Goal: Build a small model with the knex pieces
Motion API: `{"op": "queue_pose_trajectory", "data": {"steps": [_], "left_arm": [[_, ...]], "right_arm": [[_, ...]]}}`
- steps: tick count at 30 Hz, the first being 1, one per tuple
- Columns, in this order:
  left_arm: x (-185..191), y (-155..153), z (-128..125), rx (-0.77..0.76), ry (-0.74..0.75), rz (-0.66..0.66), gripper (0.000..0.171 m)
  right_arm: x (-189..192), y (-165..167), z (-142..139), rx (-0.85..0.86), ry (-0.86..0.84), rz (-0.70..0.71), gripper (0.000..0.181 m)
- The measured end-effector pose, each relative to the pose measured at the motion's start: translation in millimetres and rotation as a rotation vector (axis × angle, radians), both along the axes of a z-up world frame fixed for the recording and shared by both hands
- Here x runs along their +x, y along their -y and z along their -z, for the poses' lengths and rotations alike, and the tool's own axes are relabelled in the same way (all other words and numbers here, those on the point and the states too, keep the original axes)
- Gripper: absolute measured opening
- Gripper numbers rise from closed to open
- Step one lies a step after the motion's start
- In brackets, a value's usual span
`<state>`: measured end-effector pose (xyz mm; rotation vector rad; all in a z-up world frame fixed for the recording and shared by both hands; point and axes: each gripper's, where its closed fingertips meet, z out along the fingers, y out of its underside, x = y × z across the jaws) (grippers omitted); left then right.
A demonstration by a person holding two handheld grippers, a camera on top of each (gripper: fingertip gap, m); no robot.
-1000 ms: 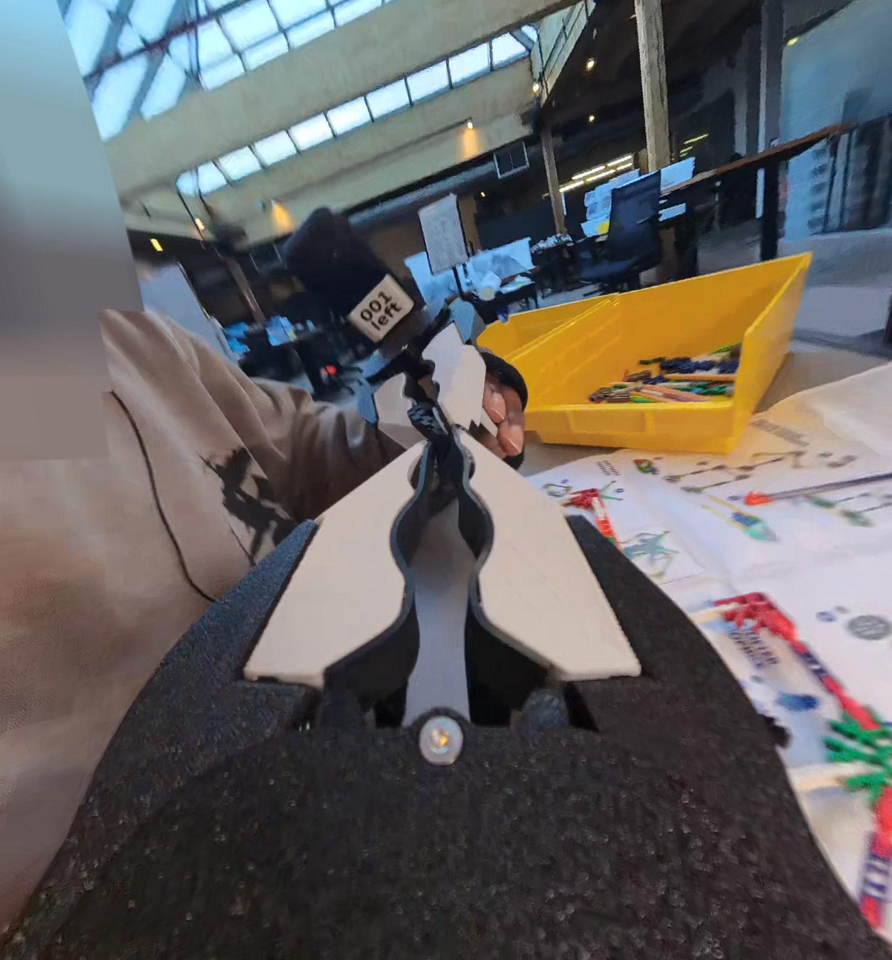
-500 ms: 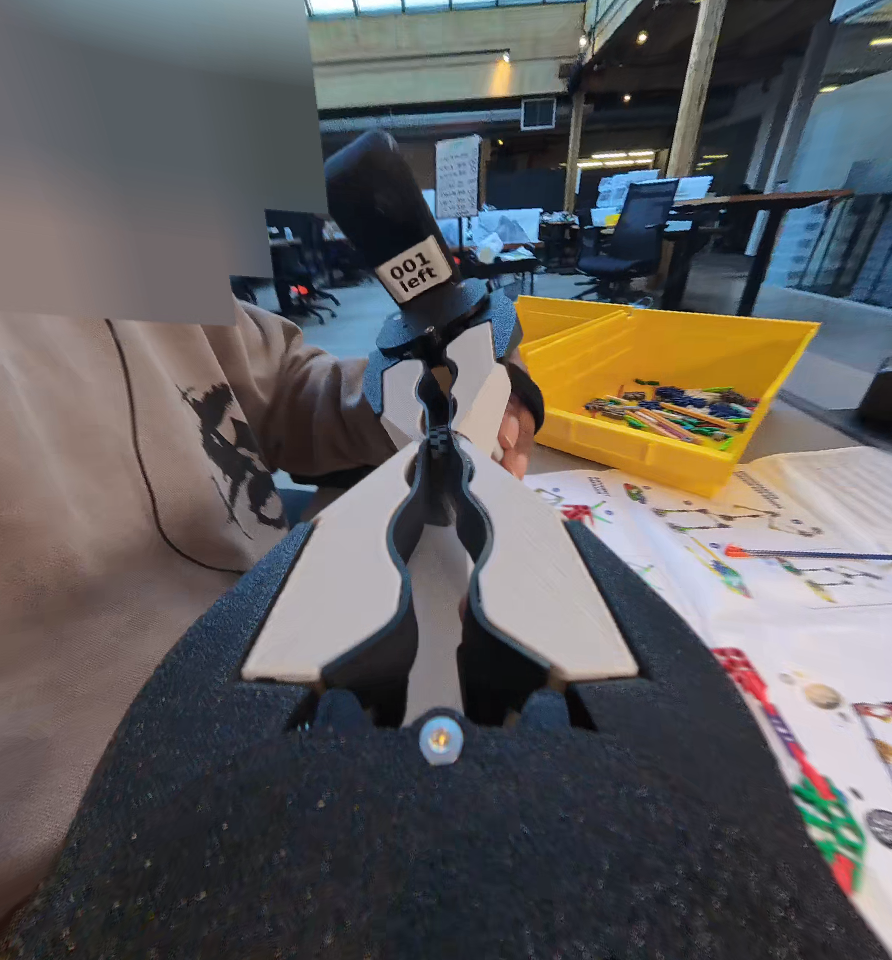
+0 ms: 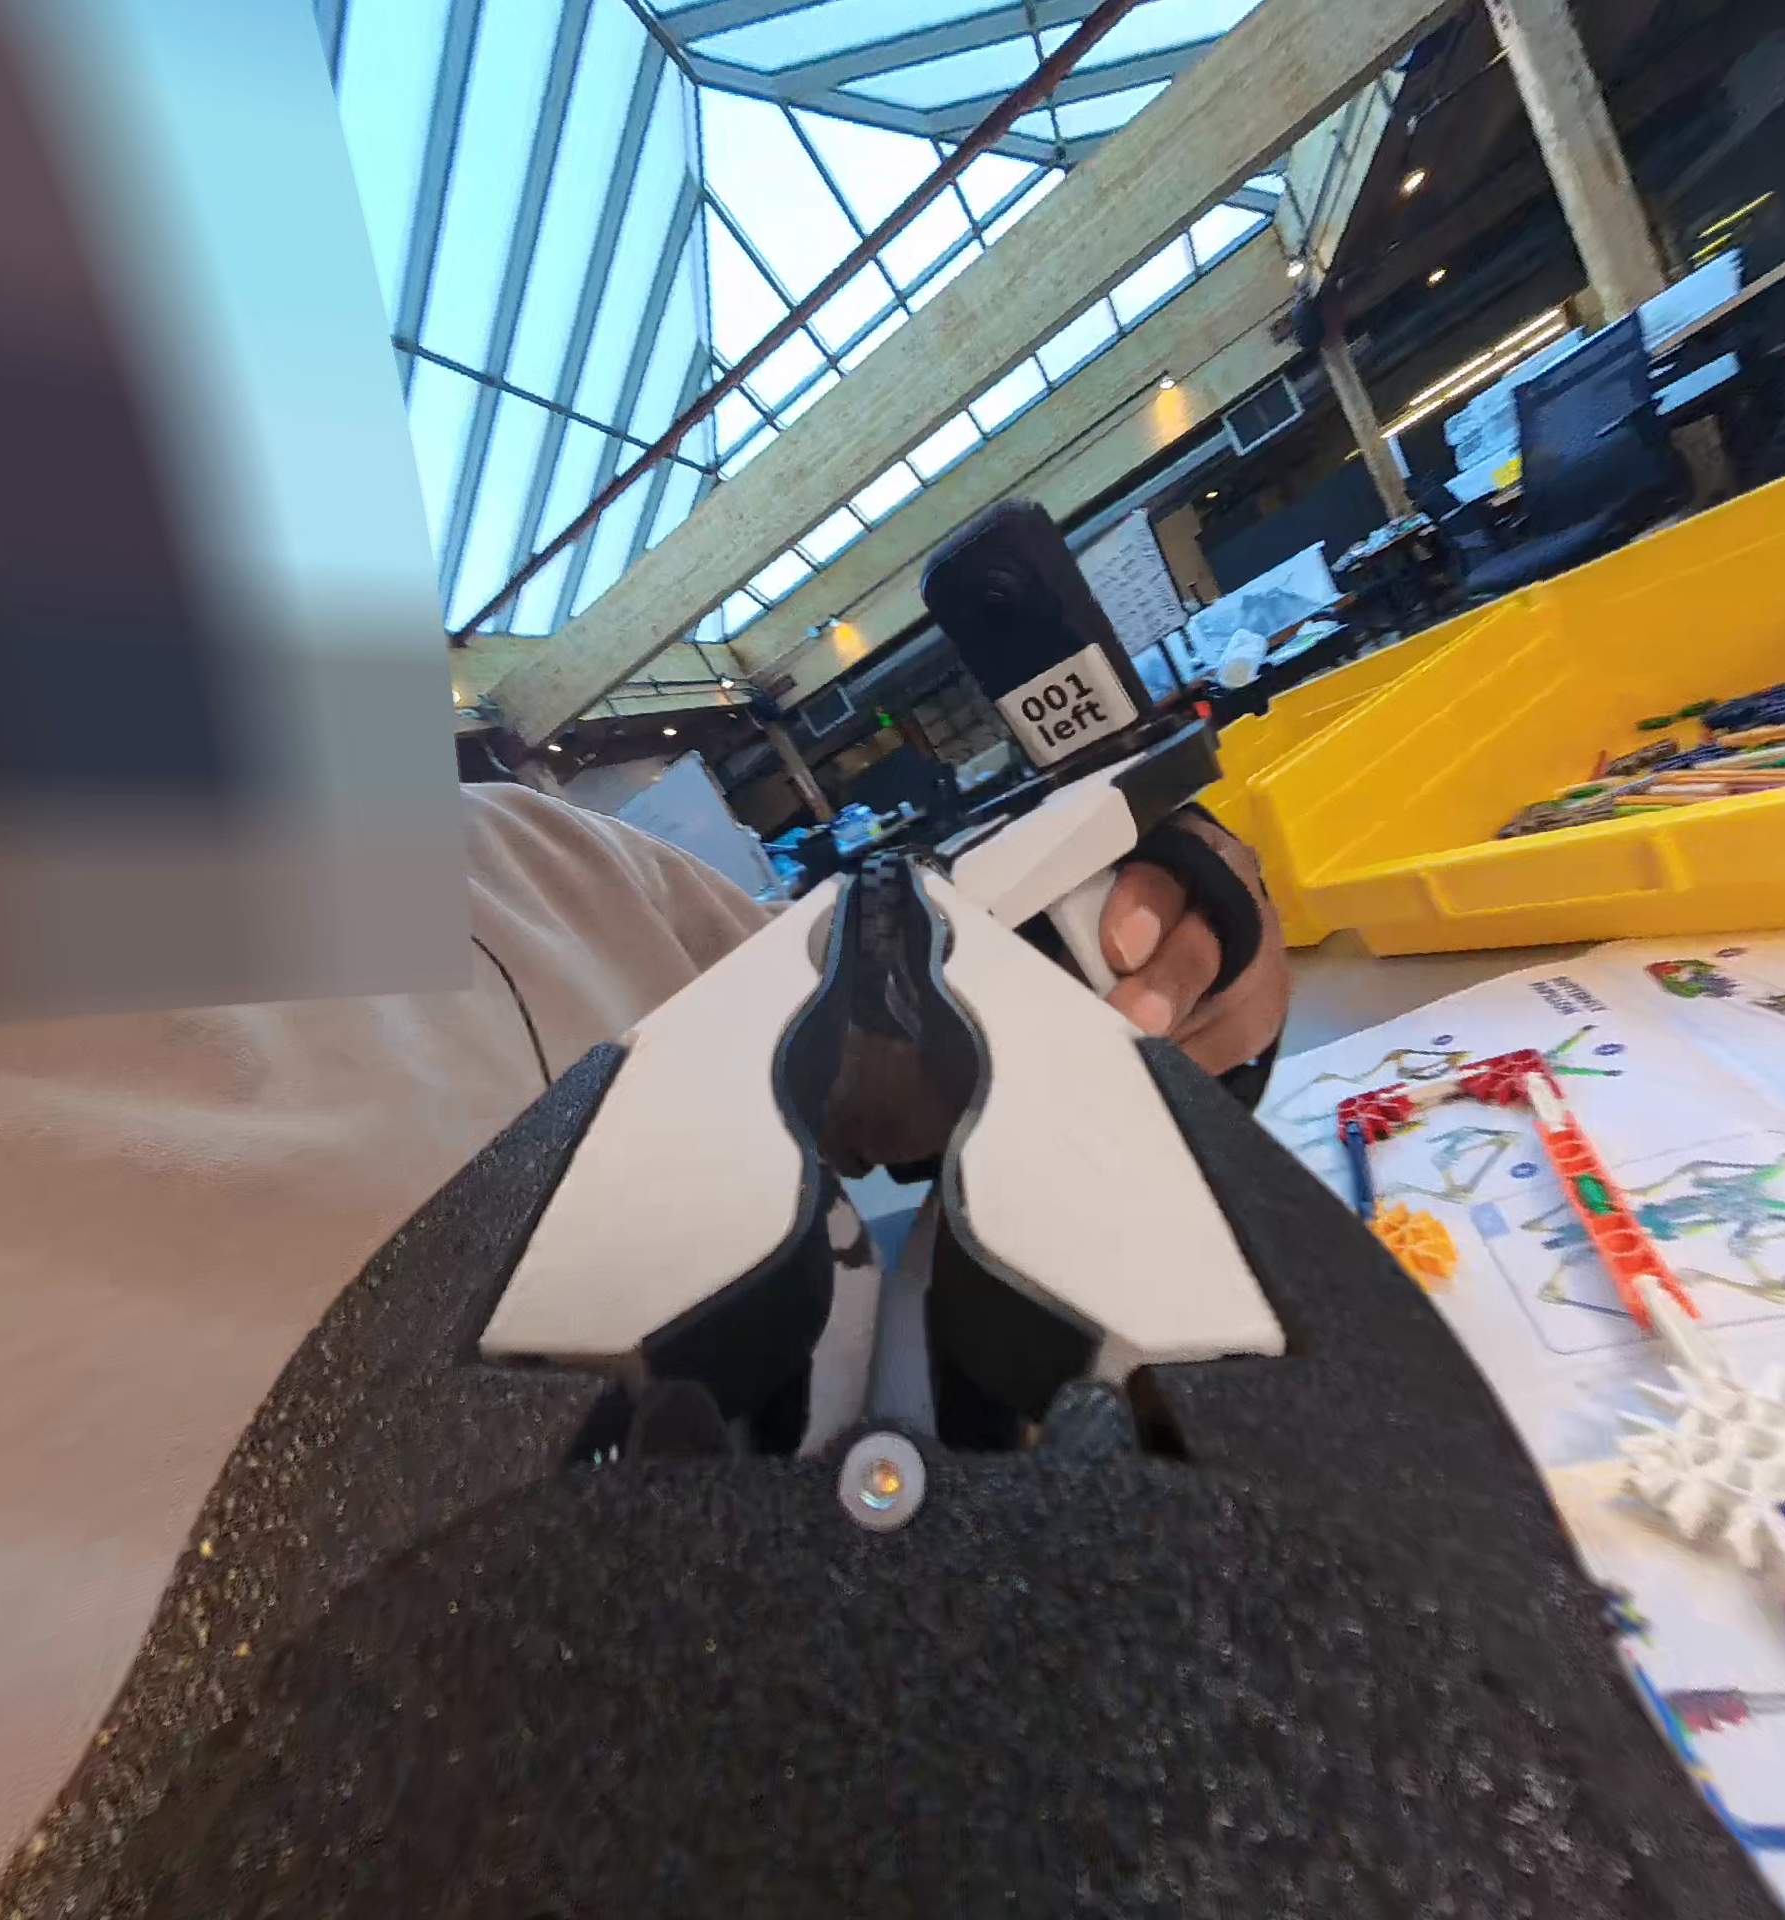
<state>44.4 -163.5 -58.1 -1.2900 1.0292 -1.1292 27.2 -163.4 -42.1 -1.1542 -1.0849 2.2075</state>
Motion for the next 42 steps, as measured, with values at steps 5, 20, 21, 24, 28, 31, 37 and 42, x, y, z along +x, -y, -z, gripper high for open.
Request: {"op": "queue_pose_trajectory", "data": {"steps": [5, 20, 21, 24, 28, 31, 37, 42], "left_arm": [[-6, -10, -3, -0.055, 0.038, -0.025, 0.004], [-17, -43, -1, -0.092, 0.026, -0.269, 0.003], [-17, -43, -2, -0.092, 0.033, -0.28, 0.003], [-22, -42, -7, -0.126, 0.087, -0.275, 0.004], [-23, -38, -18, -0.269, 0.217, -0.166, 0.003], [-21, -31, -26, -0.369, 0.322, -0.05, 0.003], [-12, -8, -49, -0.458, 0.496, 0.177, 0.005], [-6, 7, -59, -0.521, 0.618, 0.347, 0.009]], "right_arm": [[1, -11, 4, 0.169, 0.052, 0.127, 0.009], [-11, -45, 25, 0.24, 0.279, 0.485, 0.016], [-13, -44, 24, 0.218, 0.28, 0.486, 0.012], [-18, -43, 19, 0.191, 0.251, 0.514, 0.011], [-15, -37, 8, 0.15, 0.16, 0.414, 0.009], [-11, -28, -2, 0.11, 0.081, 0.311, 0.009], [4, -3, -26, -0.015, -0.102, 0.077, 0.007], [13, 8, -36, -0.138, -0.203, -0.077, 0.007]]}}
